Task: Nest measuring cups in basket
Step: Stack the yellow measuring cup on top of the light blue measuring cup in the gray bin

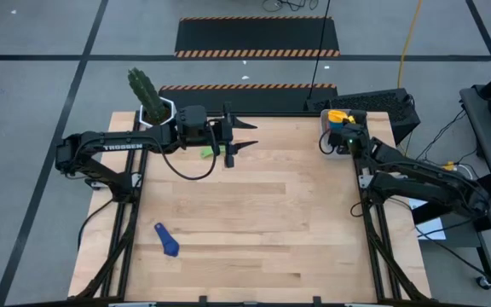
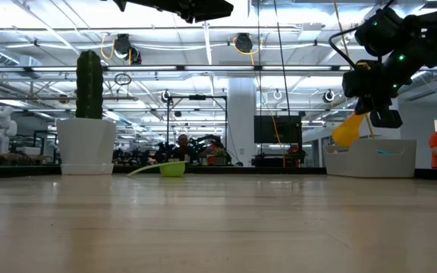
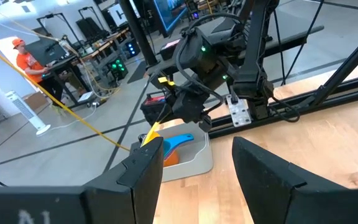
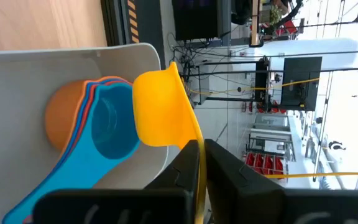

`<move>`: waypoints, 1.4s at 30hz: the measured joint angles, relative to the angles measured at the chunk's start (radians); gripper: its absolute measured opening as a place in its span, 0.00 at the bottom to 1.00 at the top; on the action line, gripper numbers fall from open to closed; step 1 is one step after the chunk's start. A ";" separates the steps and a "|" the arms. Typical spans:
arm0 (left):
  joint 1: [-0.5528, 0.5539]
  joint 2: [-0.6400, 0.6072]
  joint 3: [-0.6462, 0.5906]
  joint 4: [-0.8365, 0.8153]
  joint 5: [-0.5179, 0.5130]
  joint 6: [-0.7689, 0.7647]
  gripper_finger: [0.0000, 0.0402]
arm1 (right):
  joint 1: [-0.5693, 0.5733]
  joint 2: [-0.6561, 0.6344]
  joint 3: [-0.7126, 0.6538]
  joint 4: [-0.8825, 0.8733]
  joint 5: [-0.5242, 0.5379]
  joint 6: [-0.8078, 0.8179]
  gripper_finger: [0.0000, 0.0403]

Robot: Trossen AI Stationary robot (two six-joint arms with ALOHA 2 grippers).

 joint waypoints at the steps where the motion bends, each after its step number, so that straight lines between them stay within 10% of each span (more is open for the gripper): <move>1: 0.000 0.000 0.000 0.000 0.000 0.000 0.49 | -0.004 0.000 0.000 -0.001 0.000 0.000 0.04; 18: 0.000 0.000 0.000 0.003 0.000 0.000 0.49 | -0.004 0.000 0.000 -0.018 0.038 0.051 0.29; 27: 0.000 0.000 0.000 0.007 -0.001 0.004 0.49 | 0.011 -0.003 0.000 -0.023 0.082 0.035 0.02; 42: 0.000 0.000 0.000 0.012 -0.001 0.021 0.49 | 0.011 -0.076 0.072 -0.043 0.021 -0.018 0.00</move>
